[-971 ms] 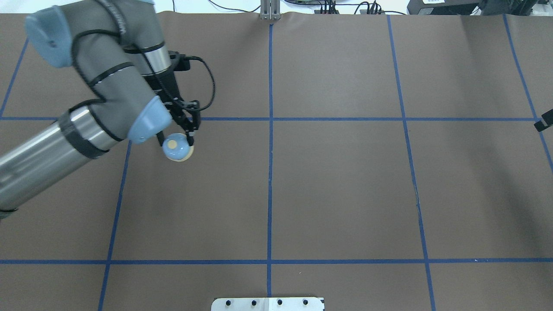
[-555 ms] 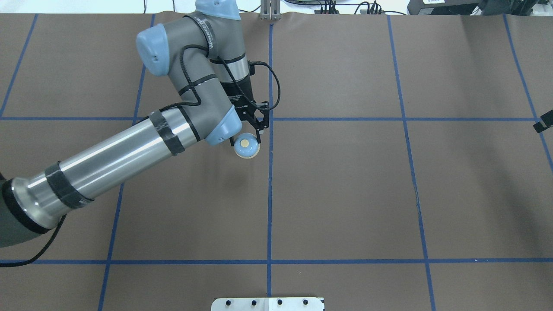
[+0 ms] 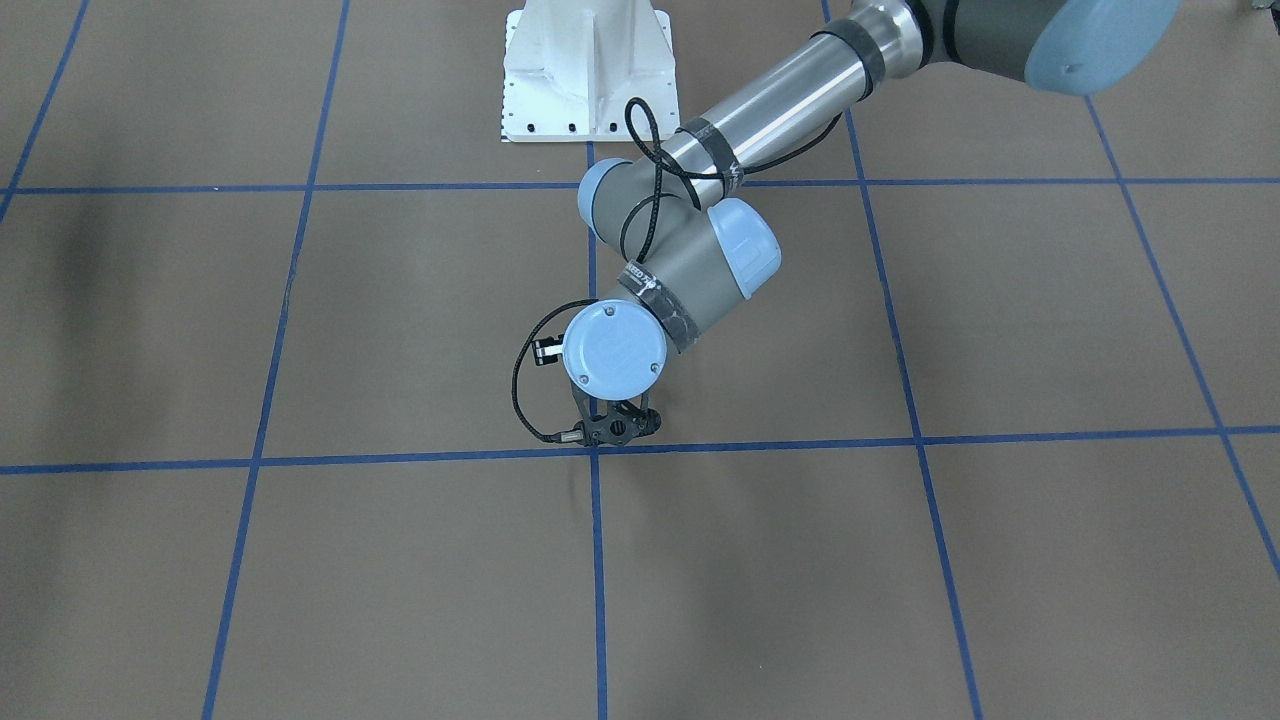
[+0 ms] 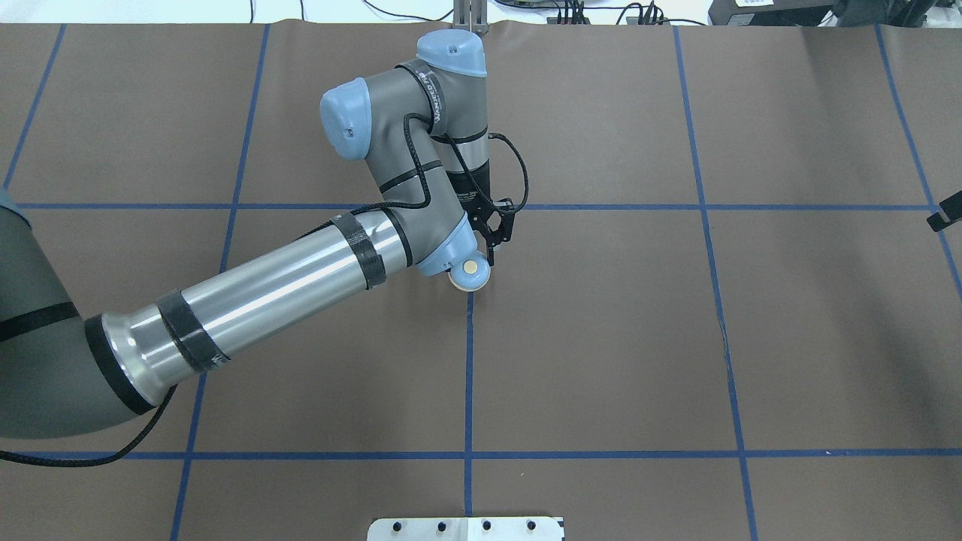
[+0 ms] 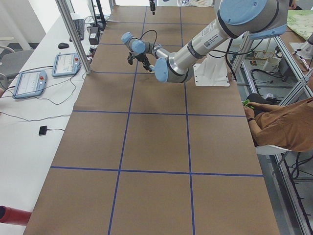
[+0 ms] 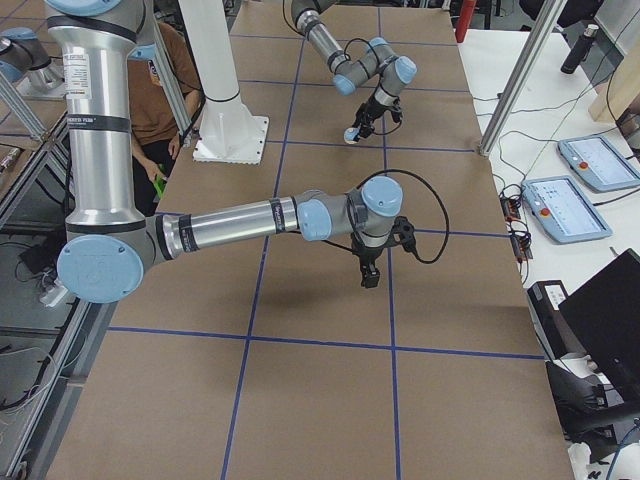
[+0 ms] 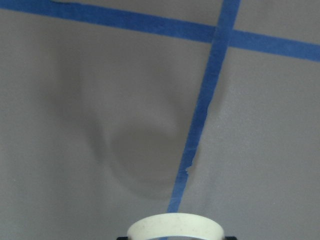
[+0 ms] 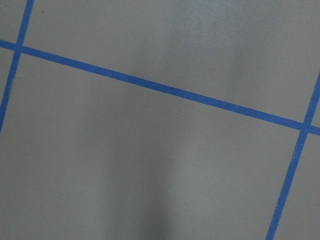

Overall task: Place and press bell with both arms
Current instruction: 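Carry the bell with the left gripper toward the table center, then lower the bell onto the grid crossing with the left gripper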

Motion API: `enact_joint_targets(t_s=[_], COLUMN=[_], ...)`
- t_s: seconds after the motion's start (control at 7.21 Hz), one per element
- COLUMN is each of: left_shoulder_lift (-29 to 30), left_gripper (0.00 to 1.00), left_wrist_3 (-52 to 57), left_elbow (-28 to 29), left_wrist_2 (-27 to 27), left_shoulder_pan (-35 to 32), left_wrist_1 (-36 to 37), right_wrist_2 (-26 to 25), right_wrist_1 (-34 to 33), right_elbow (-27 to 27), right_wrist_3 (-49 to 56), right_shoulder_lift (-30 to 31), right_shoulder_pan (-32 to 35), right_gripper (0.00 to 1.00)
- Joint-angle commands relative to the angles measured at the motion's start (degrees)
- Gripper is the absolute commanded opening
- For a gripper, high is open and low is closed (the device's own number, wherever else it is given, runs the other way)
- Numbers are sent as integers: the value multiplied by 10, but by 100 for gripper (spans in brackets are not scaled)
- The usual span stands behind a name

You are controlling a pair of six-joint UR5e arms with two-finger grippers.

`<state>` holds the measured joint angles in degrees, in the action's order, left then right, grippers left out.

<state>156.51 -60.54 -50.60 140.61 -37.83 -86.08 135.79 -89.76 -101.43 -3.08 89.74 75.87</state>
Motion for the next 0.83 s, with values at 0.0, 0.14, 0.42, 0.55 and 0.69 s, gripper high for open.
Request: enact_joint_targets(t_s=[0.0,0.14,0.42,0.55,0.69], left_shoulder_lift=[1,1,0,-1,-1], left_gripper=[33,33,46,51,52], left_wrist_3=[-3,-3,-2,-2,-2], left_elbow=[10,11,11,11,15], left_wrist_2=[-14,-14,-14,-14,-15], left_shoulder_pan=[9,9,14,14,17], left_wrist_1=[-7,-8,-9,-12,-18], right_wrist_2=[0,0,-1,0,0], right_wrist_1=[0,0,0,0,0], right_elbow=[0,1,1,1,1], right_wrist_3=[0,0,0,0,0], right_shoulder_lift=[0,0,0,0,-1], right_shoulder_pan=[0,0,0,0,0], right_gripper=[100,100,100,100,100])
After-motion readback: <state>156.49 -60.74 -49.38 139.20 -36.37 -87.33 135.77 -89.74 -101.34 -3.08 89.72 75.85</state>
